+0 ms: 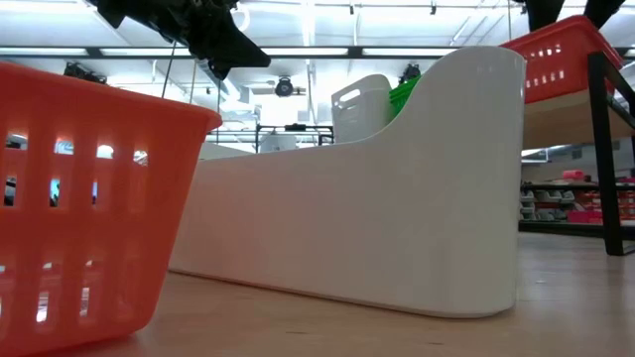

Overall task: Stack baskets on shelf by color
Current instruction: Adjust the stacked of orange bins, then stack the orange bin on top of the orange bin on the shelf

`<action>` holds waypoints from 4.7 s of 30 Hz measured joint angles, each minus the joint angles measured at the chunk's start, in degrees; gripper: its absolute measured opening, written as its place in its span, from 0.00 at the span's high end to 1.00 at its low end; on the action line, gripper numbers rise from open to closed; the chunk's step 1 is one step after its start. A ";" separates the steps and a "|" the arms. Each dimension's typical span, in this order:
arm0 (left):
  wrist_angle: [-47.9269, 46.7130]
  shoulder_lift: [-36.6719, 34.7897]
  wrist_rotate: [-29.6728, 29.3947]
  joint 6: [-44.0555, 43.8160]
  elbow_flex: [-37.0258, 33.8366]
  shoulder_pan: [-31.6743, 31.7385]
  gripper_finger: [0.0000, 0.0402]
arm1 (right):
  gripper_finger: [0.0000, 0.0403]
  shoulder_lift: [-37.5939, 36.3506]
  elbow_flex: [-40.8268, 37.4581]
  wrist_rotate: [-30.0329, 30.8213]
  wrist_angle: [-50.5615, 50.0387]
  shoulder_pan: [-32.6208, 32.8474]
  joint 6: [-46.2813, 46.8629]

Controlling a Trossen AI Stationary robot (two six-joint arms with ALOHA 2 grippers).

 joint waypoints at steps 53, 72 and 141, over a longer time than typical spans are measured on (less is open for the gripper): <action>-33.59 21.86 -4.96 -4.22 23.77 -45.36 0.74 | 0.41 0.11 -12.92 11.34 69.20 -2.78 -5.57; -45.34 45.23 -2.14 -6.40 40.92 -55.37 0.22 | 0.41 -0.48 -14.60 11.44 69.30 2.45 -2.01; -65.59 49.86 -9.80 18.05 72.50 -36.24 1.00 | 0.51 27.74 20.94 6.71 37.51 9.96 -3.65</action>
